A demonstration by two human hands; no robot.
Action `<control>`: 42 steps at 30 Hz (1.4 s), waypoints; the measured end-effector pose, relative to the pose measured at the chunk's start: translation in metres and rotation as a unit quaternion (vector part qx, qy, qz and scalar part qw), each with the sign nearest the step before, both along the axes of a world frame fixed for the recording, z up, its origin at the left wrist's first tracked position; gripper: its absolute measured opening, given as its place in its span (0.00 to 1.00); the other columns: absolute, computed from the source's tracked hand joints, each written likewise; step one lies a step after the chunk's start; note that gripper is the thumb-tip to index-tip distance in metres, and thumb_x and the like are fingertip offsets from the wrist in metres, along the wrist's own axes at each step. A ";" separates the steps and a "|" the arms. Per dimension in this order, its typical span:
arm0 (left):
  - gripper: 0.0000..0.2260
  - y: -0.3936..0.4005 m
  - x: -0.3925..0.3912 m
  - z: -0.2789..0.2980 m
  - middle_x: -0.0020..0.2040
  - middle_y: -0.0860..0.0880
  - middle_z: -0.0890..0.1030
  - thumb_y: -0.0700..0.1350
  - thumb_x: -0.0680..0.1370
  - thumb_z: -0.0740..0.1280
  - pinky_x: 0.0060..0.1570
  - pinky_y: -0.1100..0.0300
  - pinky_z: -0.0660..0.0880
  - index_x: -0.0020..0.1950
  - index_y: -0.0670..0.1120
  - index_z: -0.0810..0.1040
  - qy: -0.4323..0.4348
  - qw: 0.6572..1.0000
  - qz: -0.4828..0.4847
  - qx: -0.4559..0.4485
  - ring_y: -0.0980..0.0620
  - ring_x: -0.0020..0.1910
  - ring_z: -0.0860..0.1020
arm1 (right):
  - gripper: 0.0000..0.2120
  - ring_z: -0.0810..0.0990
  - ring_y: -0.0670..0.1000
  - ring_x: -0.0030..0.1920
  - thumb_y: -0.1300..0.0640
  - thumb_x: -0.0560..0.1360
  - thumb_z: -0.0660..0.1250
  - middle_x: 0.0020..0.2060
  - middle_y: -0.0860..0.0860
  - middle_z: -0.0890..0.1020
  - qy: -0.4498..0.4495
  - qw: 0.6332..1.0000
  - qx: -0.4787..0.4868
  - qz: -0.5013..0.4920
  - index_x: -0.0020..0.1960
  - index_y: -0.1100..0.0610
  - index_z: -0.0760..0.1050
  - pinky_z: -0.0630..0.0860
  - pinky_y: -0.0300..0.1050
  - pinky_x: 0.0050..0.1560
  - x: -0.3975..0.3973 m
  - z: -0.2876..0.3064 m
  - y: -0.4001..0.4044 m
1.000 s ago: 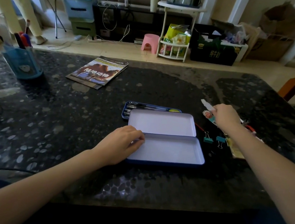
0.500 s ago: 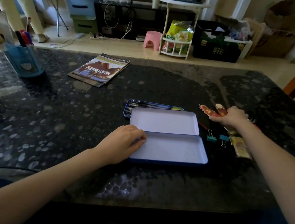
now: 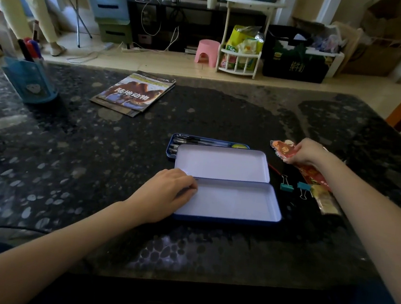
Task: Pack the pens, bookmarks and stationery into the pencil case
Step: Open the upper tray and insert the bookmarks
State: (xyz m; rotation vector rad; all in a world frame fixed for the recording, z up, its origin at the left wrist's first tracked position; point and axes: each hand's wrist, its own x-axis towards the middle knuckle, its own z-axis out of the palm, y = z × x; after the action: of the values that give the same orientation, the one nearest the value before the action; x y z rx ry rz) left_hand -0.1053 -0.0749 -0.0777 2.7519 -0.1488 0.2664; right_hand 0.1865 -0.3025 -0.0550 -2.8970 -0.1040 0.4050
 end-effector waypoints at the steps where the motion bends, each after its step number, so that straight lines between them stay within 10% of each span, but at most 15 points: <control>1: 0.07 0.000 0.000 0.000 0.46 0.52 0.79 0.48 0.79 0.60 0.52 0.54 0.72 0.51 0.48 0.77 0.001 1.000 0.000 0.000 0.54 0.48 0.74 | 0.37 0.73 0.61 0.64 0.49 0.66 0.78 0.65 0.60 0.74 -0.001 1.000 0.003 -0.002 0.68 0.63 0.69 0.72 0.51 0.61 -0.001 0.001 0.000; 16: 0.07 0.000 0.000 -0.002 0.46 0.52 0.79 0.48 0.79 0.60 0.51 0.55 0.71 0.51 0.48 0.77 -0.003 1.000 -0.004 0.015 0.54 0.48 0.74 | 0.35 0.75 0.60 0.53 0.50 0.70 0.74 0.63 0.62 0.73 0.060 0.998 0.033 -0.013 0.70 0.65 0.64 0.70 0.50 0.47 0.001 0.000 -0.003; 31: 0.07 0.003 0.002 -0.002 0.46 0.55 0.77 0.49 0.79 0.60 0.53 0.58 0.70 0.52 0.50 0.77 -0.004 1.000 -0.004 0.011 0.58 0.47 0.72 | 0.25 0.76 0.57 0.58 0.58 0.69 0.76 0.58 0.57 0.78 -0.068 0.984 0.117 0.115 0.62 0.57 0.71 0.68 0.47 0.52 -0.008 0.013 -0.004; 38: 0.04 -0.009 0.019 0.025 0.46 0.59 0.78 0.47 0.78 0.63 0.47 0.70 0.70 0.50 0.52 0.77 -0.031 0.992 0.031 -0.118 0.62 0.47 0.75 | 0.13 0.83 0.40 0.36 0.61 0.75 0.69 0.44 0.49 0.83 -0.084 0.932 0.272 0.224 0.59 0.57 0.75 0.73 0.36 0.40 -0.029 0.063 0.020; 42: 0.09 -0.029 0.063 0.047 0.49 0.58 0.80 0.49 0.74 0.69 0.50 0.70 0.73 0.53 0.52 0.76 -0.026 0.938 0.091 -0.333 0.62 0.50 0.78 | 0.09 0.86 0.48 0.43 0.62 0.75 0.67 0.45 0.50 0.84 0.041 0.883 0.386 0.265 0.55 0.55 0.74 0.81 0.44 0.47 -0.046 0.087 0.048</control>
State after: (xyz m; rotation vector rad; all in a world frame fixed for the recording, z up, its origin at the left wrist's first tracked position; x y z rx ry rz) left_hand -0.0420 -0.1034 -0.0308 2.0814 0.1614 0.3618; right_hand 0.1407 -0.2543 0.0319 -2.0182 -0.8453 0.4377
